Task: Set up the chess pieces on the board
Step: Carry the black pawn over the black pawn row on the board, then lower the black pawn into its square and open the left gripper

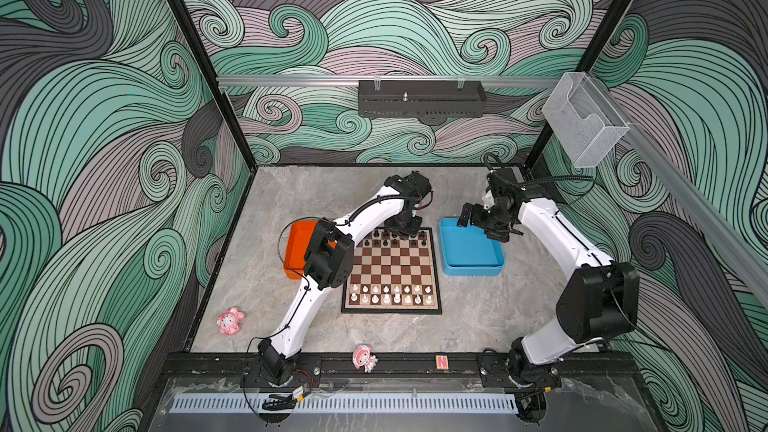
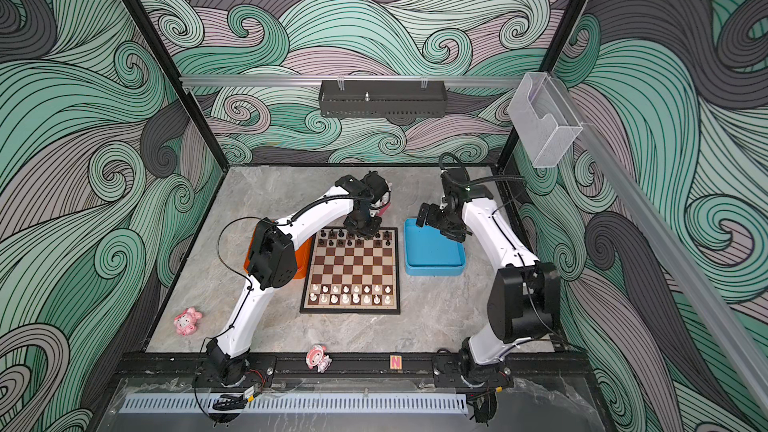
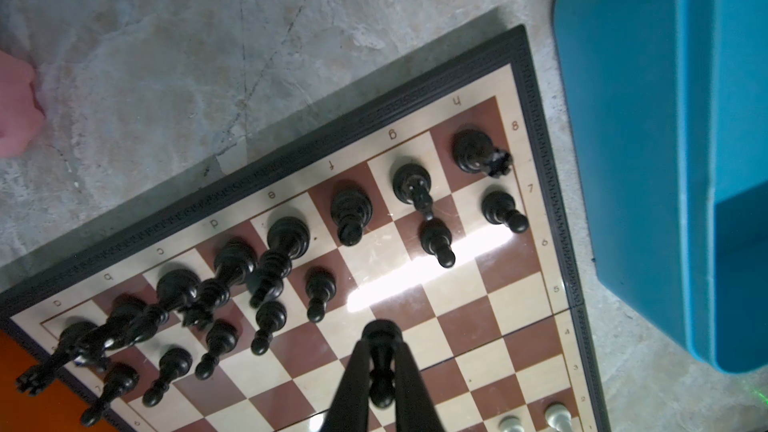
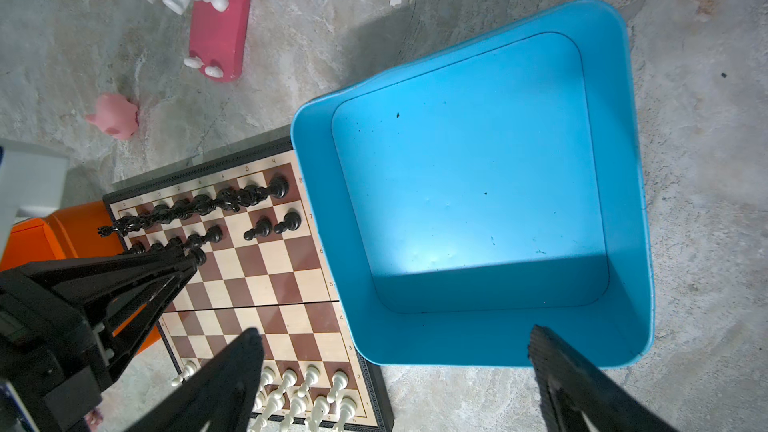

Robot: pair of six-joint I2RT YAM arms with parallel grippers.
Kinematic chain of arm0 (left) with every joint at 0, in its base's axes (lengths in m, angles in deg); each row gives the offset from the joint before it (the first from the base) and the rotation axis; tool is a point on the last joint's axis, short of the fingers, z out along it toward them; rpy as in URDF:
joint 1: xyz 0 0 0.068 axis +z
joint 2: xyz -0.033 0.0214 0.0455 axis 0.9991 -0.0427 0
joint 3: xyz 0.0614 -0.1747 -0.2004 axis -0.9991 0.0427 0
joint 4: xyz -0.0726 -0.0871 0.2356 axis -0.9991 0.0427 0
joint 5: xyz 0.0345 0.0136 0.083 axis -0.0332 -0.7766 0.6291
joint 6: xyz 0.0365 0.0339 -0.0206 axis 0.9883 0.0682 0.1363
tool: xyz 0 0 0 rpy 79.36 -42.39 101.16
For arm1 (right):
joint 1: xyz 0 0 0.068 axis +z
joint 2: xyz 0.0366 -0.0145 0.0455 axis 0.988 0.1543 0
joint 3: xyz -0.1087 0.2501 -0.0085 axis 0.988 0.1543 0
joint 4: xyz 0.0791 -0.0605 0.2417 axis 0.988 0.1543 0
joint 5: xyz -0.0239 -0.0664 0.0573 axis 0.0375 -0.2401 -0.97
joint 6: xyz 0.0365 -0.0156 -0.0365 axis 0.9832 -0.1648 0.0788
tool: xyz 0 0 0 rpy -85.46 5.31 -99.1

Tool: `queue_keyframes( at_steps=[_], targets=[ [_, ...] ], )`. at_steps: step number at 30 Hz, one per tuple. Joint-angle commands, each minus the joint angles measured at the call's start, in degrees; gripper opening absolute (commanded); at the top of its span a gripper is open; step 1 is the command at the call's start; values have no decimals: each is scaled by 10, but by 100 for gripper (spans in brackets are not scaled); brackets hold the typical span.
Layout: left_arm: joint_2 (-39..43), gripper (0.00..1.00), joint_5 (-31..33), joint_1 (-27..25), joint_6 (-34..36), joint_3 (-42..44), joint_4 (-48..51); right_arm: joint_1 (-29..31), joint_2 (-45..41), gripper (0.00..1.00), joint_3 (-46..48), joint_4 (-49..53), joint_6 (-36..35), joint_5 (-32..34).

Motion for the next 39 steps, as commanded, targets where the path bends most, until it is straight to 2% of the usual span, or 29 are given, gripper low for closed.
queue_keyframes(
  at_steps=[1,39],
  targets=[
    [-17,14,-2,-5,-3,1,-5,-4,-16,100,5,2,-6,-4],
    [-47,16,3,-6,-8,10,-24,-16,-10,100,12,1,-10,-8]
  ],
)
